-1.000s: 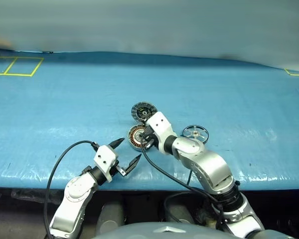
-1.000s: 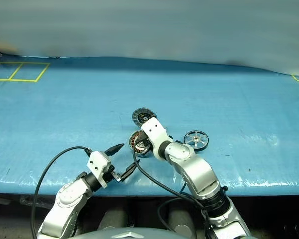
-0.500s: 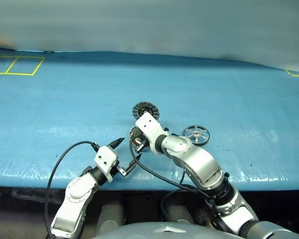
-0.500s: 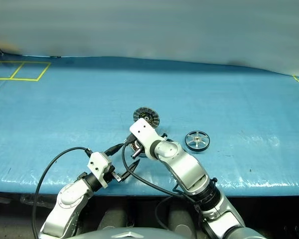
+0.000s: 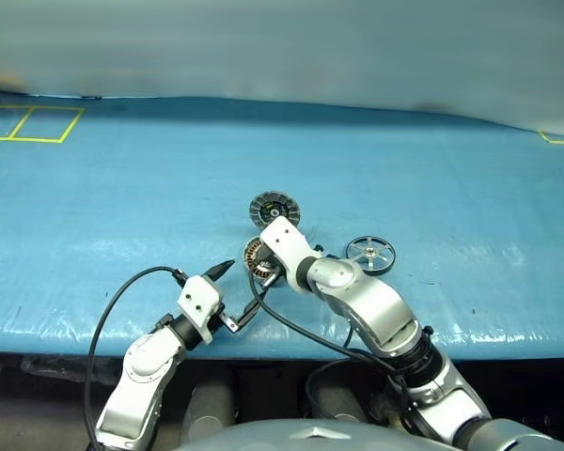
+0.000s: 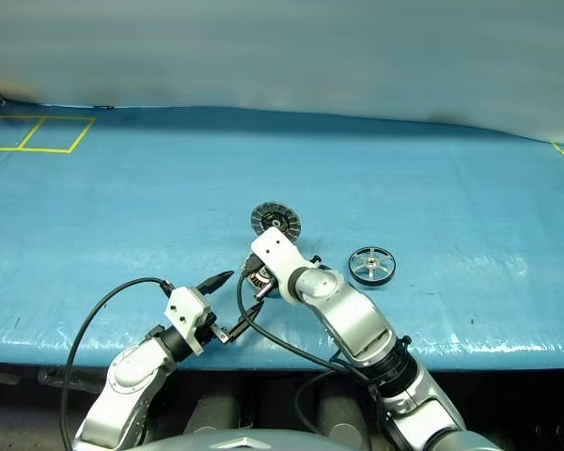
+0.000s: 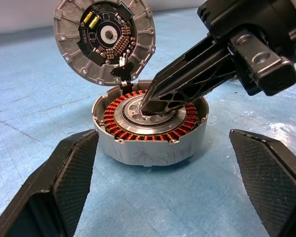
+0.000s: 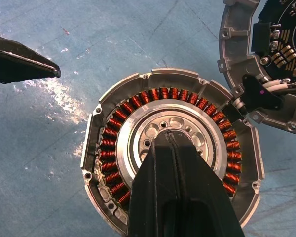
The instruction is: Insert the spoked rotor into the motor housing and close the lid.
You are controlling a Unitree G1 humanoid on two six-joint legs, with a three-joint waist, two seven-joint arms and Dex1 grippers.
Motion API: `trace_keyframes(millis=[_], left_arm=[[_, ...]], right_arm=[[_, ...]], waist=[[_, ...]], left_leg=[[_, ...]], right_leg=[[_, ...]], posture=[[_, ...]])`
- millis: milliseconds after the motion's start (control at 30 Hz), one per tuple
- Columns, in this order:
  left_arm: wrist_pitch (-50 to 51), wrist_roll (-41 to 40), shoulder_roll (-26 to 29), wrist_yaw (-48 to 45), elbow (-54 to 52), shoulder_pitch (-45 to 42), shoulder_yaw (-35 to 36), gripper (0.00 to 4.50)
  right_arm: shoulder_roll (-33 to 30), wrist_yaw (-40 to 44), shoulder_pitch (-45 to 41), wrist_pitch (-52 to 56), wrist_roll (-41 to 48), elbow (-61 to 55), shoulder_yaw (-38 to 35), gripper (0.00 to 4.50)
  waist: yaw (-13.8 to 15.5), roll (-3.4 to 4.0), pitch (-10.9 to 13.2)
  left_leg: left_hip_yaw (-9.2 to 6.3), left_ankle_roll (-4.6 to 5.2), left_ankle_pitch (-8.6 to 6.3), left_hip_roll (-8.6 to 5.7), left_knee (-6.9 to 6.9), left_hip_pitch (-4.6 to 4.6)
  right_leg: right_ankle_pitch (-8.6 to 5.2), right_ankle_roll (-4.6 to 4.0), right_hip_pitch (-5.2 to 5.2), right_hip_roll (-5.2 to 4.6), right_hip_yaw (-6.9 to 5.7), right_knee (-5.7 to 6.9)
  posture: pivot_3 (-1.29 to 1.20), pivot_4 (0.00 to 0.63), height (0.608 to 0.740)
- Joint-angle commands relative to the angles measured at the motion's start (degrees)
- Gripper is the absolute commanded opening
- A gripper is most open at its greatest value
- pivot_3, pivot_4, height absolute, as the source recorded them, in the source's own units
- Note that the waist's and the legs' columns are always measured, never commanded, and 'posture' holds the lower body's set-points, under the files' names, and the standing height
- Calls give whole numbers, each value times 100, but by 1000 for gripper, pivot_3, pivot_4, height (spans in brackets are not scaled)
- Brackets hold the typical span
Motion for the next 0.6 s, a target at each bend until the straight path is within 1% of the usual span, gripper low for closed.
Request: trace_keyframes(millis=[33, 600], left_arm=[[-152, 3, -11, 25, -77, 10, -2, 4500], [-124, 6, 0, -16, -47, -26, -34, 4500]], right_arm=[[-3, -48, 2, 1, -58, -77, -93, 13], [67, -79, 23, -51, -97, 3, -244, 13]], waist=[[0, 0, 0], [1, 0, 0]], left_leg=[[0, 0, 0, 0, 0, 0], [0, 1, -1, 0, 0, -1]], right_leg=[[0, 0, 0, 0, 0, 0], [0, 0, -1, -6, 0, -1]], posture=[[0, 150, 740], [0, 150, 740]])
